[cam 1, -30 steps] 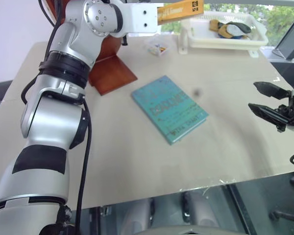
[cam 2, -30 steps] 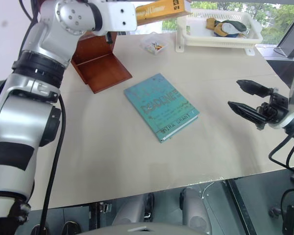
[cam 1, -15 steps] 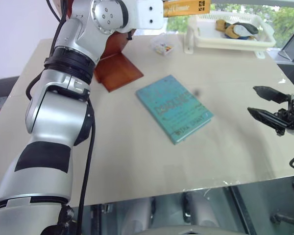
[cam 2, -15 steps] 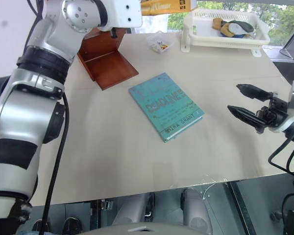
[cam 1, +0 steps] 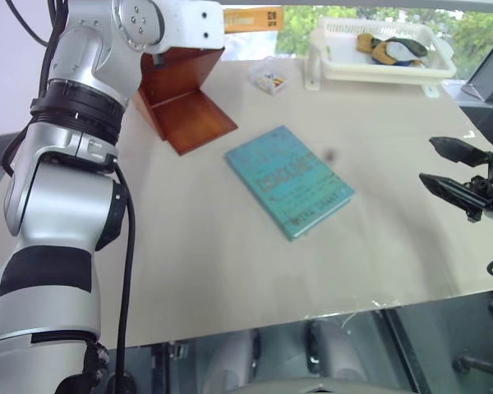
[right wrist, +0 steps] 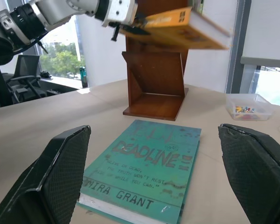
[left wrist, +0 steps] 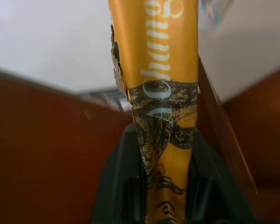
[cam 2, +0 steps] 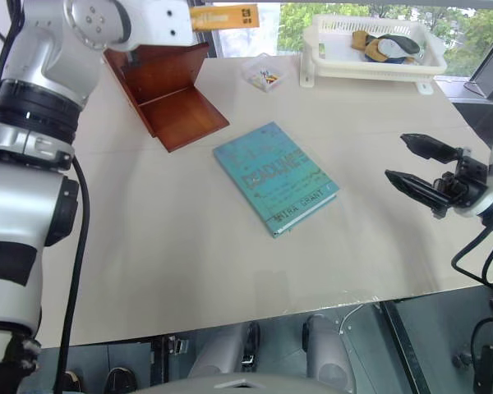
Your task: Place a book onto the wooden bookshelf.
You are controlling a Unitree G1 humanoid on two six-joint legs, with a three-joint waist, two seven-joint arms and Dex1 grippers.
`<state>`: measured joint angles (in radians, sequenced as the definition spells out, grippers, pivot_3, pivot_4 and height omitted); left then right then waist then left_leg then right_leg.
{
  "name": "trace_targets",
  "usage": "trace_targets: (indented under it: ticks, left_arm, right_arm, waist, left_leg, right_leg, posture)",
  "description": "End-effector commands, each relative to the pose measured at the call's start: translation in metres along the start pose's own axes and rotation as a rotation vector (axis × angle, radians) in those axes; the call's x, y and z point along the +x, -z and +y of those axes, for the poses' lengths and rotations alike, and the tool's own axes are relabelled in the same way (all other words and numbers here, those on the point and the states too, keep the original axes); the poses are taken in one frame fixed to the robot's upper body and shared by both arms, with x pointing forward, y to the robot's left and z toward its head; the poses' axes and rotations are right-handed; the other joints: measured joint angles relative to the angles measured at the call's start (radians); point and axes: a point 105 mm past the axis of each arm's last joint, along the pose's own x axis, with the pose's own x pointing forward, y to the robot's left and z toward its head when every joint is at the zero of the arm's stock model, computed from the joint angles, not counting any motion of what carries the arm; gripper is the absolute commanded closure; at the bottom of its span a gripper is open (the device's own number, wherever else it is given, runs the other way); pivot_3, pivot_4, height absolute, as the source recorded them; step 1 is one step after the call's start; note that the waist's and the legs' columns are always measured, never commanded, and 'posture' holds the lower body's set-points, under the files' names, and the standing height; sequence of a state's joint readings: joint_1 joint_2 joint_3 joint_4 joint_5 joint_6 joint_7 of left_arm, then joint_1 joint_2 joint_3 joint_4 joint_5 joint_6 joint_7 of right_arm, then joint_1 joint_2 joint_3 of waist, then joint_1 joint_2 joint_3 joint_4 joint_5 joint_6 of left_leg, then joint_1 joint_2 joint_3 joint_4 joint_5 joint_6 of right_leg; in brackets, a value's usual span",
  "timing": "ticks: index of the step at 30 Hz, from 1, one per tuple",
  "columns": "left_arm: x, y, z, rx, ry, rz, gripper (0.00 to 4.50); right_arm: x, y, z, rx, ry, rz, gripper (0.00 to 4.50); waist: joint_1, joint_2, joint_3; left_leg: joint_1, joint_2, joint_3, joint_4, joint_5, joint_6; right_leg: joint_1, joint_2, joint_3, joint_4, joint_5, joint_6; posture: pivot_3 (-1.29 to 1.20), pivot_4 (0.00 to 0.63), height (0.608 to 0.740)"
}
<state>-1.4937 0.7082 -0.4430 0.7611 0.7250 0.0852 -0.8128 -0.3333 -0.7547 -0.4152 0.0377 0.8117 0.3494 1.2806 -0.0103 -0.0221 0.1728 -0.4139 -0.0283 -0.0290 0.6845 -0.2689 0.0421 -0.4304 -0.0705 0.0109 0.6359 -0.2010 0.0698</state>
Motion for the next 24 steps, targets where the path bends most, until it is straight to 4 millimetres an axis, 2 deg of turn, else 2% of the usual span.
trace_targets:
  ticks: [1,6,12,22,24]
  left_arm:
    - [-0.016,-0.008,0.02,-0.022,-0.076,0.002,4.02]
    - [-0.023,0.002,0.018,-0.068,-0.095,0.077,4.02]
    - [-0.024,-0.003,0.012,-0.121,-0.097,0.128,4.02]
    - [-0.019,0.004,0.007,-0.136,-0.072,0.188,4.02]
    - [-0.02,0.005,0.006,-0.141,-0.067,0.192,3.04]
  right_arm:
    - [0.003,-0.013,-0.003,-0.048,-0.019,-0.012,0.0]
    - [0.009,-0.012,-0.008,-0.038,-0.051,-0.011,0.0]
    - [0.018,-0.01,-0.012,-0.03,-0.092,-0.014,0.0]
    - [0.016,-0.009,-0.009,-0.034,-0.081,-0.026,0.0]
    - [0.014,-0.009,-0.008,-0.036,-0.069,-0.039,0.0]
  waist:
    - [0.002,0.0,0.0]
    - [-0.001,0.0,0.0]
    - [-0.003,0.0,0.0]
    - [-0.003,0.0,0.0]
    - [-0.004,0.0,0.0]
  left_leg:
    - [0.0,0.0,0.0,0.0,0.0,0.0]
    - [0.0,0.0,0.0,0.001,0.0,0.0]
    - [0.0,0.0,0.0,0.001,0.0,0.0]
    - [0.001,0.0,0.0,0.001,0.0,0.0]
    - [0.0,0.0,0.0,0.001,0.0,0.0]
  right_leg:
    - [0.0,0.0,0.0,0.0,0.0,0.0]
    - [0.0,0.0,0.0,0.0,0.0,0.0]
    - [0.0,0.0,0.001,0.002,0.0,0.0]
    - [0.0,0.0,0.001,0.002,0.0,0.0]
    - [0.0,0.0,0.001,0.002,0.0,0.0]
  posture:
    - [0.0,0.15,0.74]
    - [0.0,0.15,0.74]
    - [0.0,0.15,0.74]
    - [0.0,0.15,0.74]
    - [0.0,0.15,0.74]
